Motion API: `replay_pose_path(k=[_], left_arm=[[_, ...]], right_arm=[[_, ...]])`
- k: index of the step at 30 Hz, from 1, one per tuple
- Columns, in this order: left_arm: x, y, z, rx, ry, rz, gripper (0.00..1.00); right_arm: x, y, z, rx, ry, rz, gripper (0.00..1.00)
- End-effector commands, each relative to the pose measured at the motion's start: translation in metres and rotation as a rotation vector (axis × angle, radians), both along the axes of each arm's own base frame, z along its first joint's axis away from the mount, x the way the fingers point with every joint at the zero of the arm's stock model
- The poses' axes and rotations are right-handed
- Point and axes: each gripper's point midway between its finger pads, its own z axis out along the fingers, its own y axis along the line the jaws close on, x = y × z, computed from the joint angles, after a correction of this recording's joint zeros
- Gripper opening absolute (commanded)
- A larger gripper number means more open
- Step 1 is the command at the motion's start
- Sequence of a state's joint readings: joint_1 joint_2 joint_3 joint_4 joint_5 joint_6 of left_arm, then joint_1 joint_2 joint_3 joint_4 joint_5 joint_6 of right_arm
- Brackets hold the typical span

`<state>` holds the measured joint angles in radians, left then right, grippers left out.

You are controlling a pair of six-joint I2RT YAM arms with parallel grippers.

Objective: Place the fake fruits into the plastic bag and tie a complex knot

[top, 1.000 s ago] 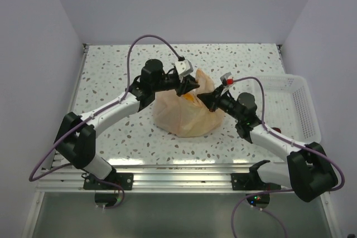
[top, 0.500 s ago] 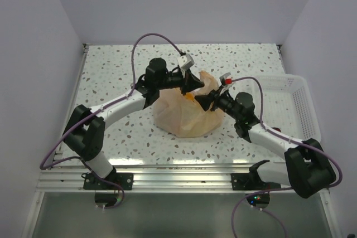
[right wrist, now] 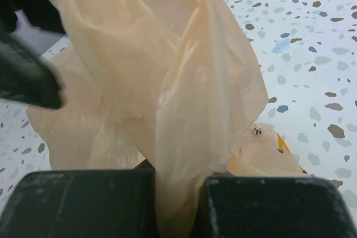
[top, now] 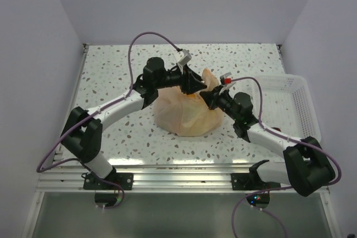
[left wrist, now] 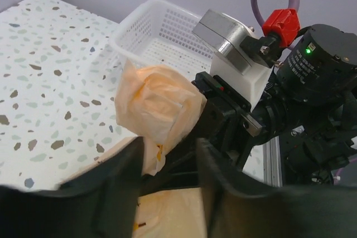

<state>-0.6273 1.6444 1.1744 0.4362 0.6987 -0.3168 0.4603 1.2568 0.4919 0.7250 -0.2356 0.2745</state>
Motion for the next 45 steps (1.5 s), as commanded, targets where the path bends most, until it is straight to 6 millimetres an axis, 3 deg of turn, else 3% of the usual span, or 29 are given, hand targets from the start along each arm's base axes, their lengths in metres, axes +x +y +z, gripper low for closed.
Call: replay_pose_path(k=[1,2,4,7,8,13,14,17,22,26,30,32,34,38,40,45], left_arm=[[0.011,0.027,0.057,-0.039,-0.092,0.135,0.57],[0.016,0.047,0.072,-0.054,-0.088,0.193,0.7],[0.019,0.08,0.077,-0.039,0.009,0.338,0.8],[0.011,0.113,0.059,0.018,0.127,0.5,0.96],[0.0,0.125,0.062,-0.001,0.135,0.536,1.0],[-0.019,0.16,-0.014,0.129,0.463,0.732,1.0],[-0.024,0.161,-0.03,0.137,0.525,0.745,1.0],[-0.027,0.159,-0.049,0.127,0.61,0.756,1.0],[-0.014,0.148,-0.078,0.15,0.77,0.8,1.0],[-0.004,0.135,-0.077,0.108,0.805,0.783,1.0],[0.02,0.128,-0.056,0.029,0.672,0.771,1.0],[0.031,0.136,-0.058,0.041,0.64,0.815,1.0],[0.036,0.147,-0.077,0.074,0.711,0.854,0.99],[0.024,0.15,-0.095,0.107,0.835,0.855,1.0],[0.019,0.148,-0.09,0.067,0.837,0.837,1.0],[0.005,0.147,-0.097,0.072,0.884,0.834,1.0]], right_arm=[[0.002,-0.001,0.023,0.003,-0.077,-0.009,0.0],[0.0,0.0,0.022,0.006,-0.076,-0.003,0.0],[-0.007,0.004,0.024,0.021,-0.078,0.037,0.0],[-0.015,0.01,0.027,0.04,-0.081,0.089,0.0],[-0.017,0.011,0.027,0.041,-0.081,0.094,0.0],[-0.02,0.014,0.029,0.022,-0.095,0.128,0.0],[-0.023,0.016,0.031,0.021,-0.103,0.15,0.0],[-0.027,0.02,0.034,0.009,-0.113,0.182,0.0],[-0.035,0.024,0.039,-0.014,-0.155,0.241,0.0],[-0.04,0.027,0.038,-0.033,-0.183,0.282,0.0],[-0.048,0.032,0.037,-0.045,-0.201,0.342,0.0],[-0.052,0.032,0.037,-0.056,-0.216,0.359,0.0],[-0.053,0.031,0.036,-0.066,-0.22,0.356,0.0],[-0.051,0.029,0.035,-0.074,-0.215,0.341,0.0],[-0.052,0.028,0.035,-0.071,-0.217,0.343,0.0],[-0.053,0.029,0.036,-0.07,-0.217,0.349,0.0]])
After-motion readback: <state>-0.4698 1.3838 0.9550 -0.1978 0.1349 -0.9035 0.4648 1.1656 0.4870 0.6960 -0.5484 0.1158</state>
